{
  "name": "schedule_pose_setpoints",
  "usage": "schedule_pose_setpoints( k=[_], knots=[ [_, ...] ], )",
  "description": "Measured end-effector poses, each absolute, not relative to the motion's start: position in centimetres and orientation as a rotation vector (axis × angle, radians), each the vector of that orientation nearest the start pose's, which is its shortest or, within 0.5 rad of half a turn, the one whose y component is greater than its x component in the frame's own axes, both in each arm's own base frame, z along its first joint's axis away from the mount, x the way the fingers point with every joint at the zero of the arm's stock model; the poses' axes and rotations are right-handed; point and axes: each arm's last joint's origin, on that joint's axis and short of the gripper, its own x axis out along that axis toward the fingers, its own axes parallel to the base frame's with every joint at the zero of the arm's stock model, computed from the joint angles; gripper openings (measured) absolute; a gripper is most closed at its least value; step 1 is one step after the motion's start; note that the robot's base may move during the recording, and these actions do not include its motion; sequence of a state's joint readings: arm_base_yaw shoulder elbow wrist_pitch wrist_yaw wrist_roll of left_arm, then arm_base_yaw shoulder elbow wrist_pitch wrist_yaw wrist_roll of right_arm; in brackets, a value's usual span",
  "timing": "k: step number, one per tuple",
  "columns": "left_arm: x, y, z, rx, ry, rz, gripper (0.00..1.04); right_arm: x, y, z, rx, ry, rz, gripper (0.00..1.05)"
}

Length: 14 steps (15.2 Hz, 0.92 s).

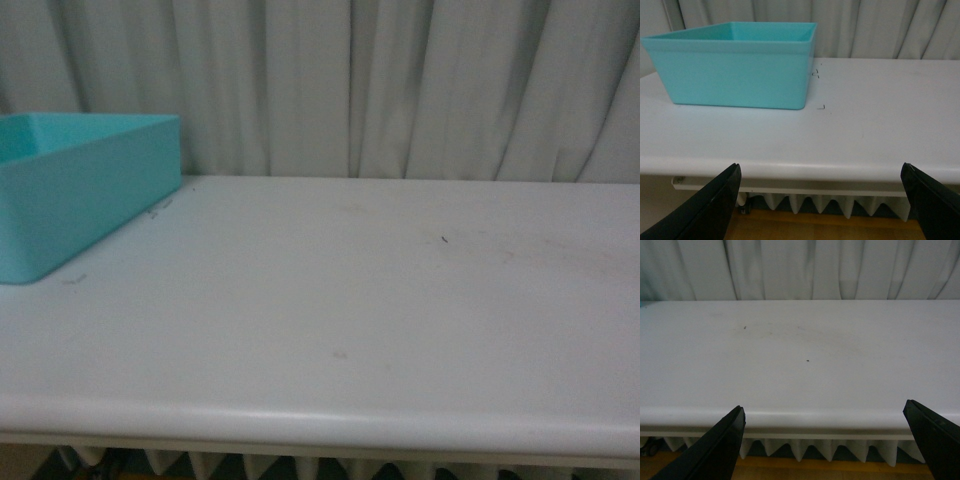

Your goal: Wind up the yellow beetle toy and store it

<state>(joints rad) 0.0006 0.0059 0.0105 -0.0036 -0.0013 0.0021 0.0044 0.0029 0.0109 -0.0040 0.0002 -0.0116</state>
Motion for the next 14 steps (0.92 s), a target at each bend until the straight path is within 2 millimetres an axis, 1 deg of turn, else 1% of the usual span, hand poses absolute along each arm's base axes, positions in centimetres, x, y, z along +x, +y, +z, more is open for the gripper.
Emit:
schedule_pose_setpoints(
  k=[14],
  knots=[
    [9.74, 0.01, 16.59, 0.002, 0.002, 0.0, 0.98, 9.72, 0.04, 16.64, -0.01, -0.001, 0.004, 0.98]
  ],
)
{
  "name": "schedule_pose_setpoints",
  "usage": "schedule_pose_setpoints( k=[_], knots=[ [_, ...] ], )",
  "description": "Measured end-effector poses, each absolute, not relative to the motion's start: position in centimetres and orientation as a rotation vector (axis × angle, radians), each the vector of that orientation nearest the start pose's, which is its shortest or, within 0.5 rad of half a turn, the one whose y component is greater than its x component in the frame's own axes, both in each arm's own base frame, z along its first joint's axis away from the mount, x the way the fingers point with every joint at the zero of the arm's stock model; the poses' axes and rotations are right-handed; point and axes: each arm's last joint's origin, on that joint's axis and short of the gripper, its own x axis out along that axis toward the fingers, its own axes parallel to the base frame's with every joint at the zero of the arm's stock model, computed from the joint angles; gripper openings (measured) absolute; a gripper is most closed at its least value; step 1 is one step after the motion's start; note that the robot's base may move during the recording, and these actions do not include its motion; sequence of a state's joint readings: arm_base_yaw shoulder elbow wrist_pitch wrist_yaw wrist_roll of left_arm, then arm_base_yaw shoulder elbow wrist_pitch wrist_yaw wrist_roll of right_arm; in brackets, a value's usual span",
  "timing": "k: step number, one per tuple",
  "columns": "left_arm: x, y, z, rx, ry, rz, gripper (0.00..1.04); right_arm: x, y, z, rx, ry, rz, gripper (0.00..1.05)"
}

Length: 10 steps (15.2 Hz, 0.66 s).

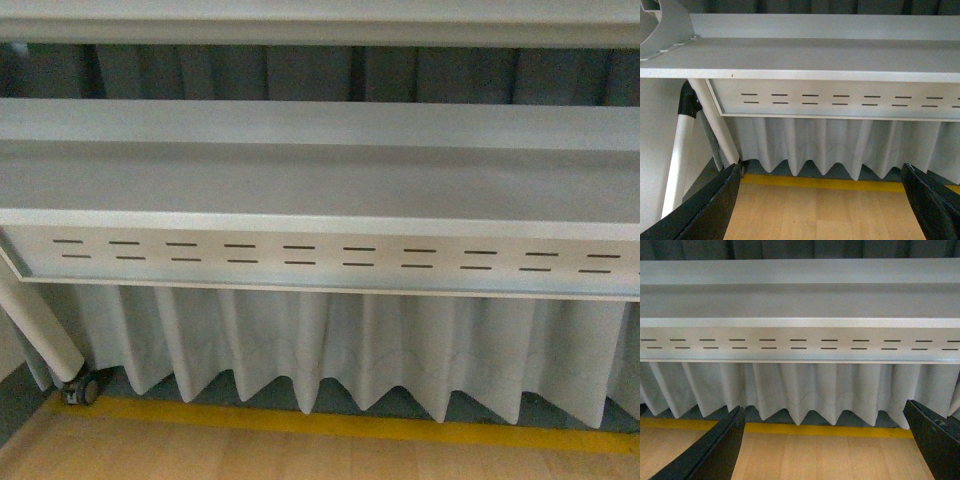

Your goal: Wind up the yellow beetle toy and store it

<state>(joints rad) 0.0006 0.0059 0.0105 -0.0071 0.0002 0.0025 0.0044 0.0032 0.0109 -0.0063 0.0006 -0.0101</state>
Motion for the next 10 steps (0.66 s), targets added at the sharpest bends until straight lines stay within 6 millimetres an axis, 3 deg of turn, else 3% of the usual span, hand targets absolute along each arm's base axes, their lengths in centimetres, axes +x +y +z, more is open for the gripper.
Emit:
schedule_pose_setpoints(
  k=[10],
  knots=[
    [9.74, 0.01, 16.61, 0.002, 0.001, 0.001, 0.98, 9.72, 0.04, 16.65, -0.01, -0.002, 0.004, 0.98]
  ],
)
